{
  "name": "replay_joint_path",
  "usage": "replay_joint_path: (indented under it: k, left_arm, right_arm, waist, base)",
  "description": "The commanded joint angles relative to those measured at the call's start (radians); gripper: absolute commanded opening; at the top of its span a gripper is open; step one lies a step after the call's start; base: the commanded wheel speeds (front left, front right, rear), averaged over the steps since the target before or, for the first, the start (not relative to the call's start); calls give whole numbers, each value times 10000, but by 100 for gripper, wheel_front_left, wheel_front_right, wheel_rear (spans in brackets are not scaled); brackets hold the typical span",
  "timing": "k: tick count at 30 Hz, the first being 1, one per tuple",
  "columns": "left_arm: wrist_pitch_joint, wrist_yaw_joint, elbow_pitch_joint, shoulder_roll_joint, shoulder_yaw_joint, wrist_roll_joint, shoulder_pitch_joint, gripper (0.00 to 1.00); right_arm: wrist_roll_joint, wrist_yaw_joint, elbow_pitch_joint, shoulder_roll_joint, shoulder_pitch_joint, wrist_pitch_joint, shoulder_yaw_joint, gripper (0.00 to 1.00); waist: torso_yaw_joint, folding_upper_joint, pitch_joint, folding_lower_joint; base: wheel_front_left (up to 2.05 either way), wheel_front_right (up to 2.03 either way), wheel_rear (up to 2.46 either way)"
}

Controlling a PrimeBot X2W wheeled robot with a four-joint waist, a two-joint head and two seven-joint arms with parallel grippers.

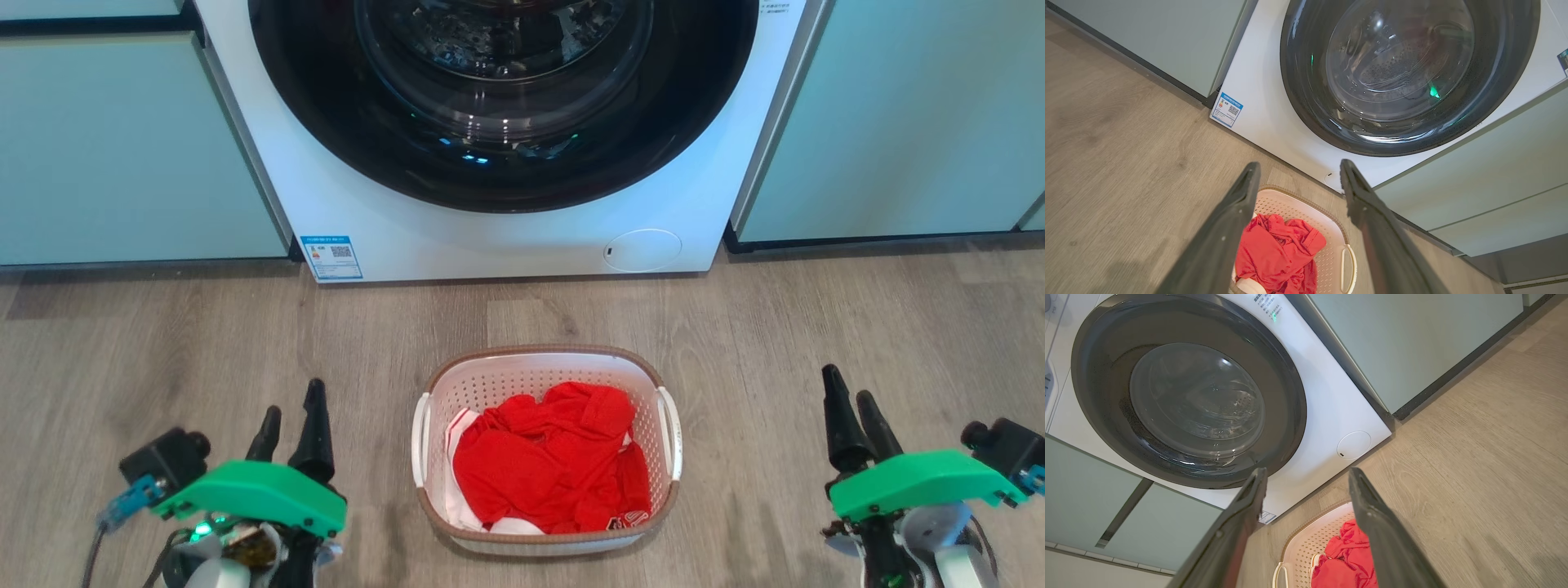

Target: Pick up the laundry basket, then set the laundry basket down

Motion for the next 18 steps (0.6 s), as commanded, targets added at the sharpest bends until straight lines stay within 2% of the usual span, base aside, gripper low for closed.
replay_joint_path:
  k: [1,18]
  left_arm:
    - [-154,127,-421,201,10,417,-403,100]
    - [-652,860,-683,462,-685,2339,-348,100]
  right_arm:
    - [-416,33,-448,-93,-127,-193,188,100]
    - [-2530,41,-715,-114,-44,-692,395,100]
  waist:
    - [1,0,-3,0]
    - [24,0,6,0]
  base:
    - [0,0,0]
    - [0,0,0]
